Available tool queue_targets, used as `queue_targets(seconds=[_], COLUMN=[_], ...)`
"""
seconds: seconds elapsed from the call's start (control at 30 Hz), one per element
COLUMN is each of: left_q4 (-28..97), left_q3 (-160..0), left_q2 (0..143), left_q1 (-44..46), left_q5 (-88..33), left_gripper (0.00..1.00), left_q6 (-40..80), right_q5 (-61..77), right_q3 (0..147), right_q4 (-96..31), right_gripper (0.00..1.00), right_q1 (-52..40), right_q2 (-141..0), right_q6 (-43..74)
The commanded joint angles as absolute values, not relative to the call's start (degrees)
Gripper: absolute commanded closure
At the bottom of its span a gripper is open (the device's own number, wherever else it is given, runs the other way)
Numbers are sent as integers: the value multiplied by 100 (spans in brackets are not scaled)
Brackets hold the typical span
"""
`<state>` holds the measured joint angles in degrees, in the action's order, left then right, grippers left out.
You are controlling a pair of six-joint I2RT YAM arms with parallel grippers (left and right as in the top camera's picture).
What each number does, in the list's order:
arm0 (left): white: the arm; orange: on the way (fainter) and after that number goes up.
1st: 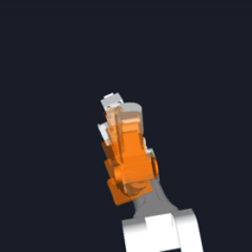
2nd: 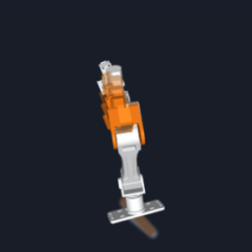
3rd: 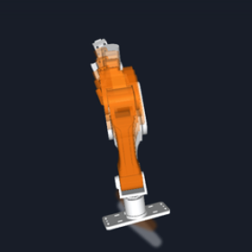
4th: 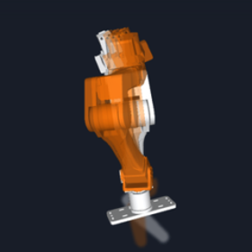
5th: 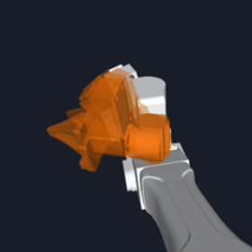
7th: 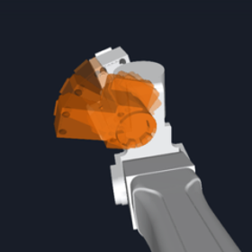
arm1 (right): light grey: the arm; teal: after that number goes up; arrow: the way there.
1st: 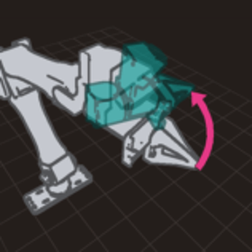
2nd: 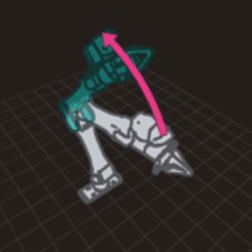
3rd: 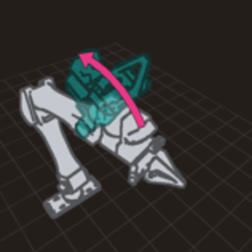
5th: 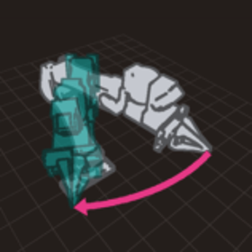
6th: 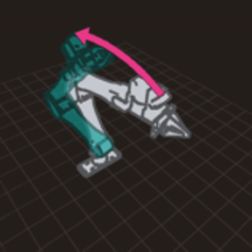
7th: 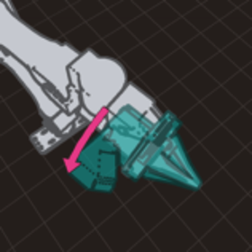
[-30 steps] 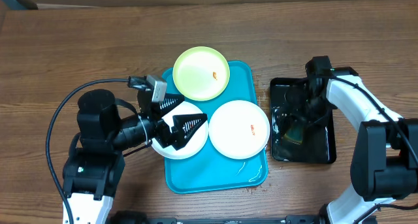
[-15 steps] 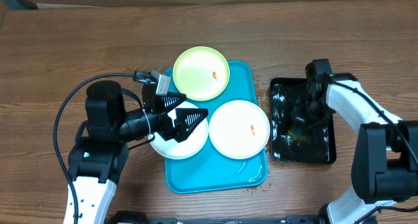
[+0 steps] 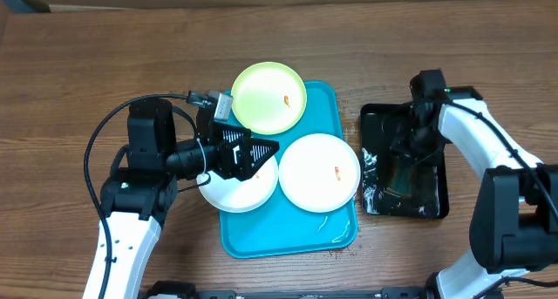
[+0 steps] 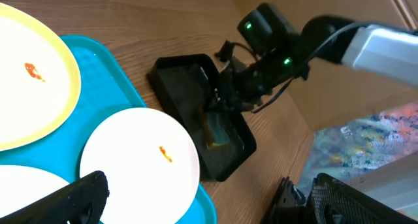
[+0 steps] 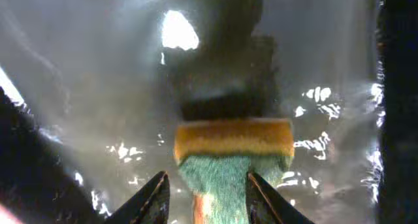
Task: Clean dirty plates on tray and stack at the side
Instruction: 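Grasp the green-and-yellow sponge in the water with the right gripper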
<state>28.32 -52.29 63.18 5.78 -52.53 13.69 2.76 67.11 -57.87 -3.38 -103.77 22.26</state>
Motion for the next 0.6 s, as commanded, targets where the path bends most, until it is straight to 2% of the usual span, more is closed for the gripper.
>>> queue_targets(seconds=[0.0,0.1,0.13,0.23,0.33,0.43,0.5,0.57], left_q4=[2941,3651,4007,5199,5535,5662,5680,5677], left_q3=[-5531,-5883,-6029,-6523,-6600,-6598,-6595,-6595], left_q2=[6208,6012,5961,5839,5830,5892,5927,5986], left_q1=[561,563,574,613,613,613,613,613], left_q5=[-5336,-4484,-3994,-1756,-1096,-1100,-1096,-1096], left_gripper=[0,0,0,0,0,0,0,0], left_q6=[1492,1100,963,878,880,882,880,880], right_q5=[202,204,204,454,674,650,650,652], right_q3=[6128,5780,5752,5933,6357,6912,7037,7039], right_q4=[-5295,-4834,-4797,-4919,-5317,-6106,-6353,-6685], right_gripper=[71,93,96,96,96,63,51,46], right_q1=[-325,-325,-325,-322,-322,-325,-325,-325], right_q2=[-10245,-10250,-10250,-10235,-10169,-10103,-10097,-10101], right_q6=[2585,2598,2598,2178,1741,1734,1761,1850])
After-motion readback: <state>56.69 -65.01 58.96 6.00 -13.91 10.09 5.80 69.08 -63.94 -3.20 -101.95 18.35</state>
